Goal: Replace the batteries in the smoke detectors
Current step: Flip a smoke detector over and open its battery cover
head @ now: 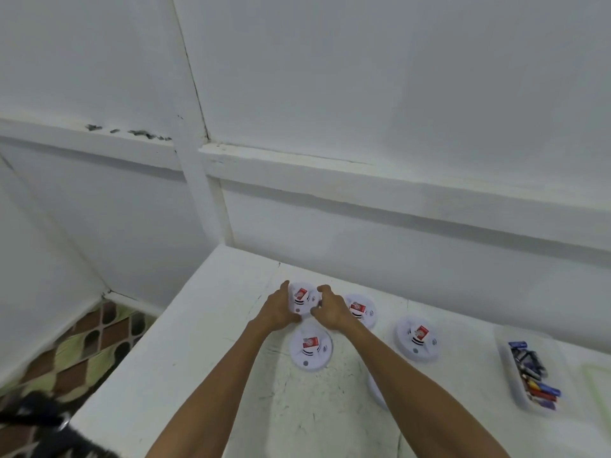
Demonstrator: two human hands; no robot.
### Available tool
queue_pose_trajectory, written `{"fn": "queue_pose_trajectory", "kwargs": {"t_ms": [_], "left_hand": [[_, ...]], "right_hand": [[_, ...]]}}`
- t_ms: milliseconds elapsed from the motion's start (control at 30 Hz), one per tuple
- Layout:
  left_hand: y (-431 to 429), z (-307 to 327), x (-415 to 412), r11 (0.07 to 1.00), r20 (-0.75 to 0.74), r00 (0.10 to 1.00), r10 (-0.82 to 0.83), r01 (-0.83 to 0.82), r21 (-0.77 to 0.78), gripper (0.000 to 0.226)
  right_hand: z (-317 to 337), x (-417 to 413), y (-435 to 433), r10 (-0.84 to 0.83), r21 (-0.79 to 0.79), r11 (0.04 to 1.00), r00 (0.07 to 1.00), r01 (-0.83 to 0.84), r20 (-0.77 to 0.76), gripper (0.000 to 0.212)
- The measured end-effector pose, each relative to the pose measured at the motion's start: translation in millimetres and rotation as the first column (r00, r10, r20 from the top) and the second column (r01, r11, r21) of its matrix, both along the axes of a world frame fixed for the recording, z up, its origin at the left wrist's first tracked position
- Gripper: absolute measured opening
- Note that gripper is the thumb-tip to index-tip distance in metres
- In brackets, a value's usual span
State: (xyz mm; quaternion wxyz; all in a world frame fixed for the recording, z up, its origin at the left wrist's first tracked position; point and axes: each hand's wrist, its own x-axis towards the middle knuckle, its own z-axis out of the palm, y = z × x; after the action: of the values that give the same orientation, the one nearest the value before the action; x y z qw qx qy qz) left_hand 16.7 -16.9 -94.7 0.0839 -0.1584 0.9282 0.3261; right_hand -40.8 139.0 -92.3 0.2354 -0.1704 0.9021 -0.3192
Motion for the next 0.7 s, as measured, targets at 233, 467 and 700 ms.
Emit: {"fn": "queue_pose_trajectory", "kwargs": {"t_ms": [233, 467, 700], "left_hand": [[7.2, -0.1, 13.9, 0.971, -0.185, 0.974, 0.129, -0.085, 0.225, 0.096], [26.5, 26.0, 25.8, 0.936, -0.404, 0.884, 0.233, -0.092, 0.338, 0.082], [92.2, 29.4, 48.1, 0.953, -0.534, 0.843, 0.069, 0.103, 0.285, 0.102]], "right_hand": [[-6.5, 6.6, 6.1, -0.089, -0.147, 0.986, 0.993, 0.077, -0.077, 0.067], [17.9, 17.9, 47.1, -0.216, -0.367, 0.927, 0.904, 0.071, -0.37, 0.033], [50.6, 59.8, 110.2, -0.439, -0.623, 0.734, 0.888, 0.27, -0.133, 0.024]]}}
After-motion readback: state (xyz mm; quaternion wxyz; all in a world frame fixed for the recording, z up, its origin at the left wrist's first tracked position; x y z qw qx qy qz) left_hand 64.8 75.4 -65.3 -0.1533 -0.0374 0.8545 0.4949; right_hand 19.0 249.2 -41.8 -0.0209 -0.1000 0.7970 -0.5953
